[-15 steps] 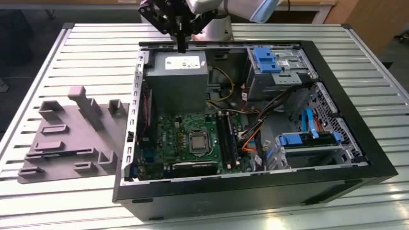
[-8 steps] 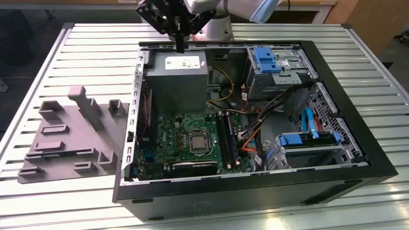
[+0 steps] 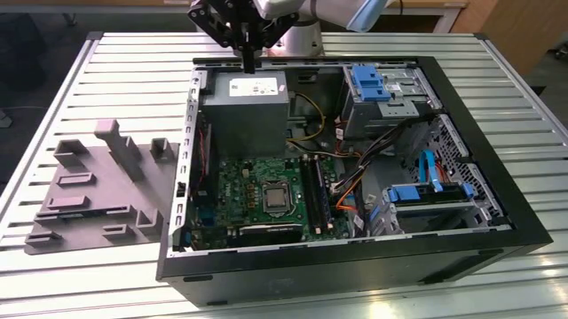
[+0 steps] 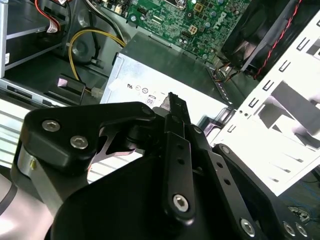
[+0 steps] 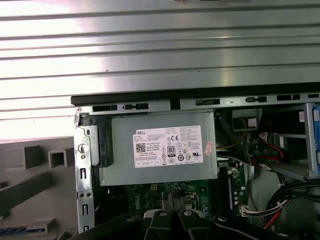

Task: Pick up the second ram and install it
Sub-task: 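Reach for the second ram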

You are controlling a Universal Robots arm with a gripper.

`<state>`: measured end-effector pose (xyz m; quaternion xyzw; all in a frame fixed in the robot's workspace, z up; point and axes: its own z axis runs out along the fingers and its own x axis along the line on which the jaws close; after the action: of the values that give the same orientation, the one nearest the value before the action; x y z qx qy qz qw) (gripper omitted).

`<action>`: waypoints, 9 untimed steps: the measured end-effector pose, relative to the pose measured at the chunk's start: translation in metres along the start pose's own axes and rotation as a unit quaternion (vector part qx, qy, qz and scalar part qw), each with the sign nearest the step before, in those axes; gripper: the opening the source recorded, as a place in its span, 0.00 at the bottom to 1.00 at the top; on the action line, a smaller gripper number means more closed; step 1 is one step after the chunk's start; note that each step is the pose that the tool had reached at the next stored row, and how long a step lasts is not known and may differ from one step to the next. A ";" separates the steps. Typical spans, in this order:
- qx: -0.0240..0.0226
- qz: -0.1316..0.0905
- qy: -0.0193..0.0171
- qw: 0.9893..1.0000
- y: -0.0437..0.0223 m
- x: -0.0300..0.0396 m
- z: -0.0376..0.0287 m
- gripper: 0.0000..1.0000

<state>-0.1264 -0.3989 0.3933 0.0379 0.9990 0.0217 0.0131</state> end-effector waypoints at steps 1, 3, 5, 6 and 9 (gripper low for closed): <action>0.000 0.000 0.000 1.000 0.0000 0.0002 0.0000 0.11; 0.000 0.000 0.000 1.000 -0.0001 0.0007 0.0000 0.11; 0.000 0.000 0.000 1.000 -0.0001 0.0009 0.0000 0.11; 0.000 0.000 0.000 1.000 -0.0001 0.0011 0.0000 0.11; 0.000 0.000 0.000 1.000 -0.0002 0.0021 0.0000 0.11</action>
<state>-0.1285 -0.3989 0.3933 0.0379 0.9990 0.0217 0.0131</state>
